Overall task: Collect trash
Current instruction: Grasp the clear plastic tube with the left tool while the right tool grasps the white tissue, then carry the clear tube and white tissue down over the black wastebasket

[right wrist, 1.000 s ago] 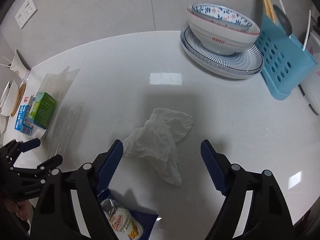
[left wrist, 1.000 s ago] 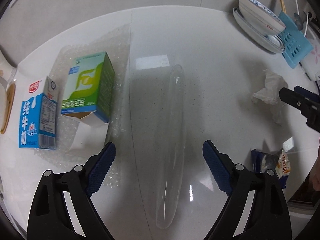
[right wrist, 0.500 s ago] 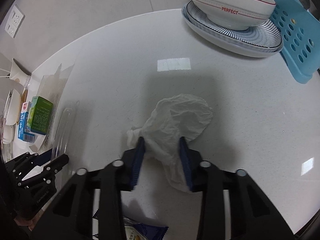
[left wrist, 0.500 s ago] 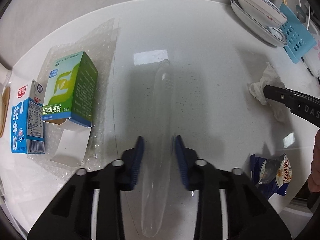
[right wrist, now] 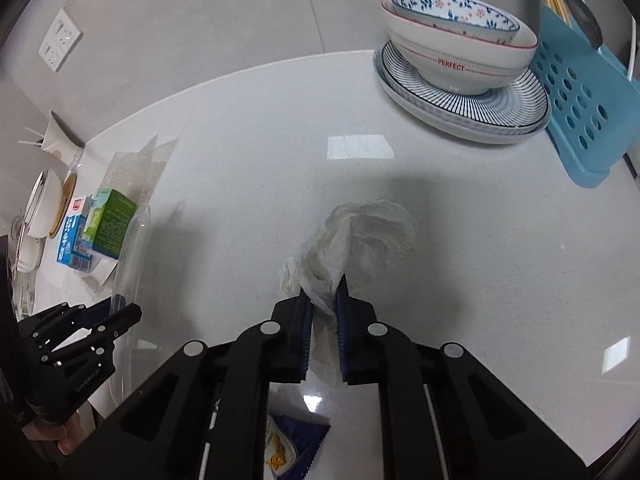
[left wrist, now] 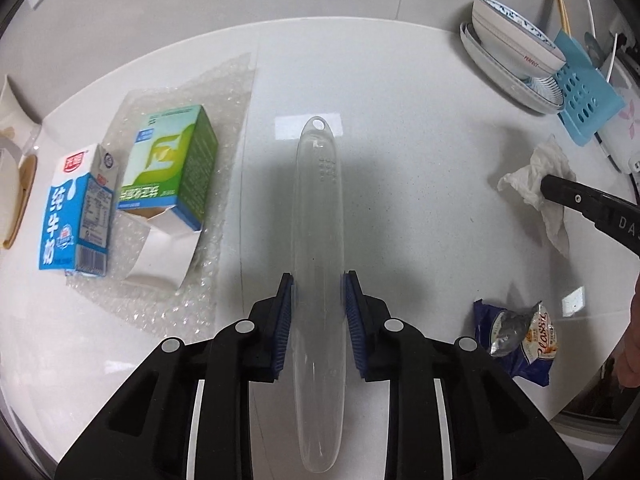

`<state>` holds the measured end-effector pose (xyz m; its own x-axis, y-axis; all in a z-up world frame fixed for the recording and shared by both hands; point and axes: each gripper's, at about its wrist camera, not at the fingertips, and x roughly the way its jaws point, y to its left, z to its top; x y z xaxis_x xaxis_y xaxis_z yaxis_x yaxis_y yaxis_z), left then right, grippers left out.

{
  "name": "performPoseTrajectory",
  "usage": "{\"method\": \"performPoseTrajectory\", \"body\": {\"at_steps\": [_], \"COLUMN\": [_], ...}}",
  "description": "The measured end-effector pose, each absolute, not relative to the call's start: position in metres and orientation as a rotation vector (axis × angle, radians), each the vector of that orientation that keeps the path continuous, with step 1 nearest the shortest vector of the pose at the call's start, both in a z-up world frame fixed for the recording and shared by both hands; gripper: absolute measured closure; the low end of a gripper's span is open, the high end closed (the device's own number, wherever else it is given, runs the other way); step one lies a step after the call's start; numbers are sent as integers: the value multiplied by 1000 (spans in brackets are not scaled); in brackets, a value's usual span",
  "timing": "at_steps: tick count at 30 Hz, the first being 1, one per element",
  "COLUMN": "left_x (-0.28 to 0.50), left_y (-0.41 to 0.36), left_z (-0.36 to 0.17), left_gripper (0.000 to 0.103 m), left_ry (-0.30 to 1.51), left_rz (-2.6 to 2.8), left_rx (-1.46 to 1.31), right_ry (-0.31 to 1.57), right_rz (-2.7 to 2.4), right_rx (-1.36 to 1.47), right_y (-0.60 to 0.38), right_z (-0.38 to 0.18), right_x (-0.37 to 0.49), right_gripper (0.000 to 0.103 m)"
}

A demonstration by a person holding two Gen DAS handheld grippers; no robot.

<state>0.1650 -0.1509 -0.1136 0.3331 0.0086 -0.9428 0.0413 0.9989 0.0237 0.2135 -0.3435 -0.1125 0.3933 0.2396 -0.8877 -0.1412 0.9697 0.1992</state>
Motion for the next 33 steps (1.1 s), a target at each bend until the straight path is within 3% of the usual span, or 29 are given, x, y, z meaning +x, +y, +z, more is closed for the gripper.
{"method": "performPoseTrajectory", "body": {"at_steps": [17,33], "left_x": [108,59], "left_y": [-140,-139], "left_z": [-69,-25], "left_gripper": [78,78], "left_ry": [1159,1099], "left_rz": [109,-22], "left_rx": [-32,28], "right_ry": [1035,951], "right_rz": [370,281], "right_rx": [-13,69], "right_y": [-338,-338], "right_z": [-66,-19], "right_x": [162,88], "right_gripper": [93,93]}}
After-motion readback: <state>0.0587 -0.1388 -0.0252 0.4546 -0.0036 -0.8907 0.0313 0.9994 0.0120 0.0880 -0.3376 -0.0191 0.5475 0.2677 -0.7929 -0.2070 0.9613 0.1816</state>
